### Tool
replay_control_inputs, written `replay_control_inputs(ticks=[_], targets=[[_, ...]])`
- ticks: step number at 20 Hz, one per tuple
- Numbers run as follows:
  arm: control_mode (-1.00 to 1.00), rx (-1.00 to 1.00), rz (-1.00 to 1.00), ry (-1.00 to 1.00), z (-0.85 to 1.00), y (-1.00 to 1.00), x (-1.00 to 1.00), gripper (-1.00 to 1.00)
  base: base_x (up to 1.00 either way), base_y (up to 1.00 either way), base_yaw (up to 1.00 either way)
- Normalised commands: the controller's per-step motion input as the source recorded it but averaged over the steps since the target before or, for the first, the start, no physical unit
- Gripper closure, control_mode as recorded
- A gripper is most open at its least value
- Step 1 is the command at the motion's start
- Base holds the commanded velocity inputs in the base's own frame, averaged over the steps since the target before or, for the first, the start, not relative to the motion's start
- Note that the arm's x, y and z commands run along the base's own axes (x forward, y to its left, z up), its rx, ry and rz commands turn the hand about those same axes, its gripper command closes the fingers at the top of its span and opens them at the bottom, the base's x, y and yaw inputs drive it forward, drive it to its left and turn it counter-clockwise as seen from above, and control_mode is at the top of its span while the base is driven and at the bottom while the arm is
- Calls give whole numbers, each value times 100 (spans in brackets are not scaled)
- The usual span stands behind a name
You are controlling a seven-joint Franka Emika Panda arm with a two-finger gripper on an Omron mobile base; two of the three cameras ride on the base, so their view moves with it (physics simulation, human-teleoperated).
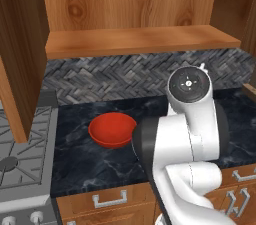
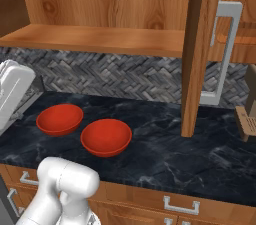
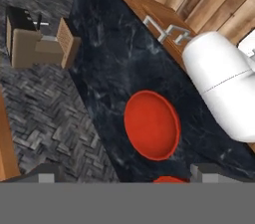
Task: Open the cabinet. Pick the bowls from the counter and place them in the cabinet. Then close the cabinet.
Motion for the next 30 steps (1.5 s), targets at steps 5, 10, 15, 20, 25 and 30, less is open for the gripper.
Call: replay_control_inputs(ticks=[5, 10, 15, 20, 25, 30], targets=[[-100, 0, -3, 0, -15, -3, 6, -100, 0, 0, 0], [-100, 0, 0, -2, -18, -3, 13, -100, 0, 0, 0], [-100, 1, 0, 0, -37, -1, 16, -100, 0, 0, 0], [-100, 0, 0, -2, -19, 0, 22, -100, 0, 0, 0], [-100, 0, 0, 0, -43, -7, 8, -100, 0, 0, 0], [-100, 18, -10, -1, -49, -3, 0, -100, 0, 0, 0]])
